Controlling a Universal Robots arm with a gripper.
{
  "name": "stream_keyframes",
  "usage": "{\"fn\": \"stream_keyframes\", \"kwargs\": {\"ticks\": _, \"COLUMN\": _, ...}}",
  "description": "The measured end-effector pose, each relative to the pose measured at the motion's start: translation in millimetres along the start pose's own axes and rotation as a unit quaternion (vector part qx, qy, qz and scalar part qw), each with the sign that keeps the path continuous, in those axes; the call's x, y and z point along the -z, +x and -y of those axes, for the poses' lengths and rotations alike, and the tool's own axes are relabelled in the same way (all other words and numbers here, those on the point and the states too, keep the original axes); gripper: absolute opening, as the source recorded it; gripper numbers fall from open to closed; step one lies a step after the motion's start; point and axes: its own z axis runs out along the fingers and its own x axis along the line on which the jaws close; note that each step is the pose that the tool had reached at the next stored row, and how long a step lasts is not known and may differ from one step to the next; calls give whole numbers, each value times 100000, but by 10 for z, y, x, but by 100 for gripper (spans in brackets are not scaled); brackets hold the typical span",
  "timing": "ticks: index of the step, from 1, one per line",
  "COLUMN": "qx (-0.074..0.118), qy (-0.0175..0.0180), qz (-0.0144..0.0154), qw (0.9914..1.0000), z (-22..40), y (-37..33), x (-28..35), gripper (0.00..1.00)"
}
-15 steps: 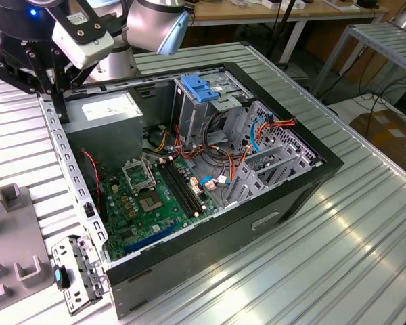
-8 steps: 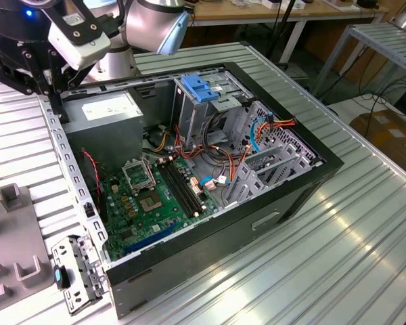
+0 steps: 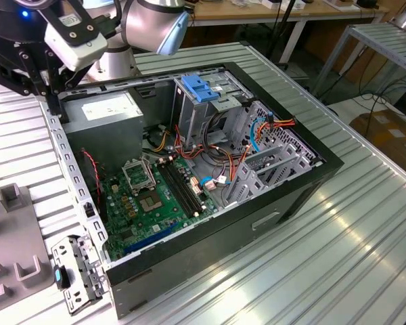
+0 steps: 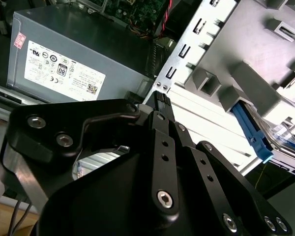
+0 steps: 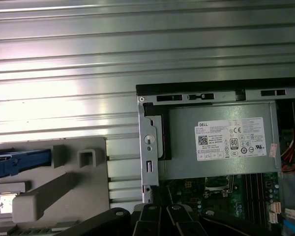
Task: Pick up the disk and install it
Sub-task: 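Reach for the disk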
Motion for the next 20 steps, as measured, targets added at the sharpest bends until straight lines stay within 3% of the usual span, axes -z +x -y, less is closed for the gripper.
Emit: {"fn": "stream_keyframes", "kwargs": {"ticks": 20, "qx": -1, "qy": -2, "qz": 3, "qw": 100000, "z": 7, "y": 88, "x": -8, "gripper": 11}}
